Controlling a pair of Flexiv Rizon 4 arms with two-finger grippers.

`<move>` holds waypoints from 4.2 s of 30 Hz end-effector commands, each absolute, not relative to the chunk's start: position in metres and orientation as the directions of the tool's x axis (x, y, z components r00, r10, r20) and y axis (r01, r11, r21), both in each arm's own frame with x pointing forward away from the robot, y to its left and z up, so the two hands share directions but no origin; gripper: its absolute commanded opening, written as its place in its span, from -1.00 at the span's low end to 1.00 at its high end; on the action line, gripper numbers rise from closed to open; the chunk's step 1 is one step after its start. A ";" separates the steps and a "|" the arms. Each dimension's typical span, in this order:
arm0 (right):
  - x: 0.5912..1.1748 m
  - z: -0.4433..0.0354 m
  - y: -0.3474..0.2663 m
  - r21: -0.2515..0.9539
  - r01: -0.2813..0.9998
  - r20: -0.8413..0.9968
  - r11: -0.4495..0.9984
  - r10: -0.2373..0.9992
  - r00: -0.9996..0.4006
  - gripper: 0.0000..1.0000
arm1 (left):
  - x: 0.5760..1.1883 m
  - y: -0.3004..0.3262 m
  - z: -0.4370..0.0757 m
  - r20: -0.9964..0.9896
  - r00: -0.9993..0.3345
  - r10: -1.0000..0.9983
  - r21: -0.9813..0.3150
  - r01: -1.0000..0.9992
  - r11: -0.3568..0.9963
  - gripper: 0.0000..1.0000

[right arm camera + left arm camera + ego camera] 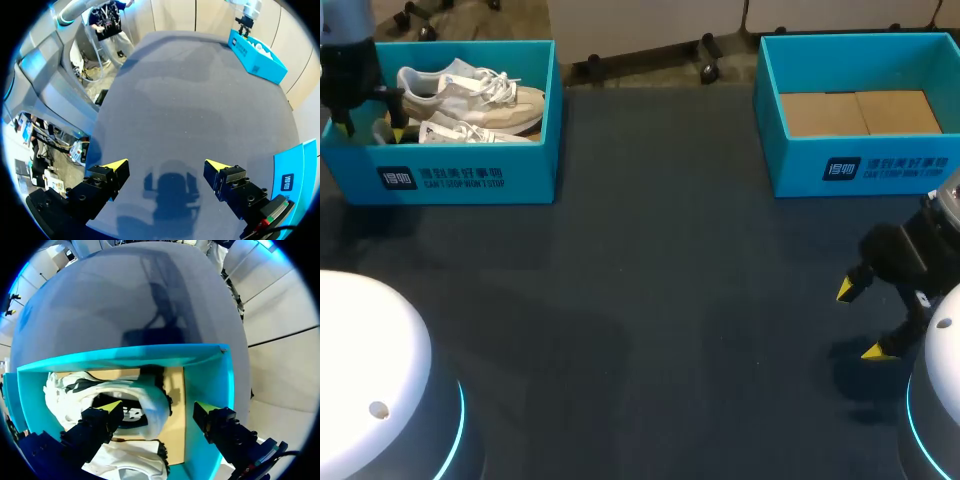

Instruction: Take the shoe out of the shoebox, open the shoe tongue, remove and reinsert the insole, then place the shoe into the shoebox

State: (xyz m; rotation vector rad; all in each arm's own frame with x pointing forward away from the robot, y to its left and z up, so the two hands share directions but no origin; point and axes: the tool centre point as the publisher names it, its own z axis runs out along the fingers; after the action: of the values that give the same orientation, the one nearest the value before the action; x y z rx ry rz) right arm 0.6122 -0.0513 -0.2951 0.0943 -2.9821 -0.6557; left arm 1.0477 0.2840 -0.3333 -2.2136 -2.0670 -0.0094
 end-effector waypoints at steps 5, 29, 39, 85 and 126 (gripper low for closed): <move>0.612 -0.296 -0.051 0.418 -0.042 0.071 0.907 -0.078 -0.994 1.00 | 1.047 0.289 -0.350 0.094 0.047 0.994 -0.084 0.996 -0.039 0.86; 0.612 -0.296 -0.051 0.418 -0.042 0.071 0.907 -0.078 -0.994 1.00 | 1.048 0.294 -0.384 0.091 0.018 0.996 -0.103 0.995 -0.008 0.60; 0.612 -0.296 -0.051 0.418 -0.042 0.071 0.907 -0.078 -0.994 1.00 | 1.044 0.294 -0.388 0.110 -0.005 0.994 -0.104 0.994 0.017 -1.00; 0.612 -0.296 -0.051 0.418 -0.042 0.071 0.907 -0.078 -0.994 1.00 | 1.078 0.310 -0.282 0.082 -0.196 0.977 -0.032 0.979 0.199 -1.00; 0.612 -0.296 -0.051 0.418 -0.042 0.071 0.907 -0.078 -0.994 1.00 | 0.937 0.264 -0.102 0.092 -0.161 0.983 -0.002 0.987 0.162 -1.00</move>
State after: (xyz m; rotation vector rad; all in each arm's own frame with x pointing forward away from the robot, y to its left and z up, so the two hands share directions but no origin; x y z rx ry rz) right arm 0.6122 -0.0513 -0.2951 0.0944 -2.9821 -0.6556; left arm 0.9595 0.2644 -0.1106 -1.9633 -2.3193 -0.0381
